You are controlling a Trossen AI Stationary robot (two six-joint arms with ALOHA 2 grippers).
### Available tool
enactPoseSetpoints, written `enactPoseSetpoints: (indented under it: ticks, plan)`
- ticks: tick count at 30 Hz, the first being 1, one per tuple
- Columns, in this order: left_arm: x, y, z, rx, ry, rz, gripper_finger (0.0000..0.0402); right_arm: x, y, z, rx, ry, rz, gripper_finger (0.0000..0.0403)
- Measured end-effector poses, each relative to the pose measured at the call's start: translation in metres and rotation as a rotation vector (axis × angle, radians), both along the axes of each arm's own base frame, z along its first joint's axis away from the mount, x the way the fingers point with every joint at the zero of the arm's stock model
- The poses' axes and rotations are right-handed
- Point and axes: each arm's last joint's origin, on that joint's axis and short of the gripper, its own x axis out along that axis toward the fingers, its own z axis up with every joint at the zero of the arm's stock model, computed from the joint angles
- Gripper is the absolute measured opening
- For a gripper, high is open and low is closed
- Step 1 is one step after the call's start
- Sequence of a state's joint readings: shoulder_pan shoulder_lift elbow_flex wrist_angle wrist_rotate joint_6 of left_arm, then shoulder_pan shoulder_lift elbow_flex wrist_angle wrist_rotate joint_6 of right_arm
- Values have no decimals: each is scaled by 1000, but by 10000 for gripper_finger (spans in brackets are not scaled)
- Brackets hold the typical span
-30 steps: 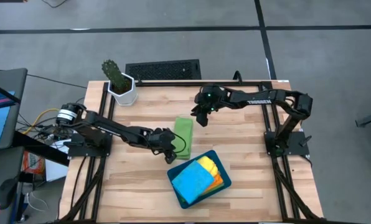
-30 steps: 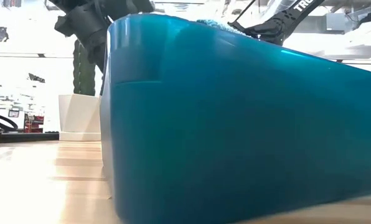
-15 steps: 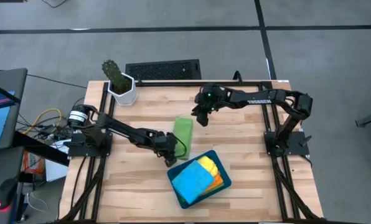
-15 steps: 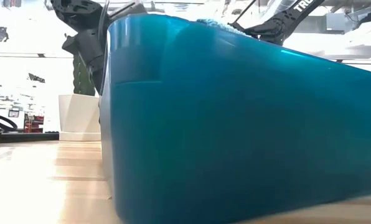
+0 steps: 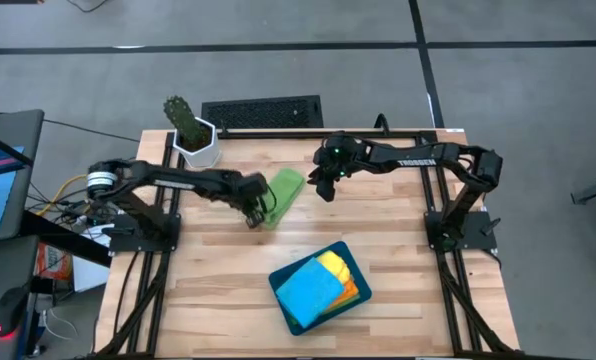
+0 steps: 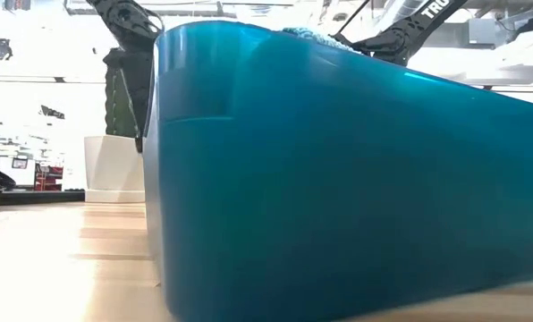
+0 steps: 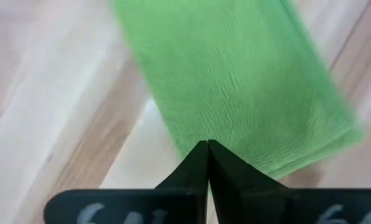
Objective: Fold microfiber towels
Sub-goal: Fold the green microfiber towel, then put the folded green microfiber towel into the blue bin
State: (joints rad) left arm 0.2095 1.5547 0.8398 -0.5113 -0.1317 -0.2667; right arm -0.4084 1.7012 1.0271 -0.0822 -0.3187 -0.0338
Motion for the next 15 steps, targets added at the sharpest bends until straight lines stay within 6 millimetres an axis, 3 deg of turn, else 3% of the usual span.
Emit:
enactPoseSetpoints:
  ticks: [5,7,9,11,15]
  plan:
    - [-15,13,37,-141,-207,234,0,1,1,1,19,-17,26,134]
    - [-17,9,49,-157,-321,317,0,1,1,2,19,-30,32,134]
    - [-13,-3,55,-137,-442,294,0,2,0,2,15,-38,32,134]
    - [-7,-17,53,-99,-495,268,0,2,0,3,14,-44,33,134]
    - [2,-36,26,-7,-428,327,0,2,0,3,15,-44,34,134]
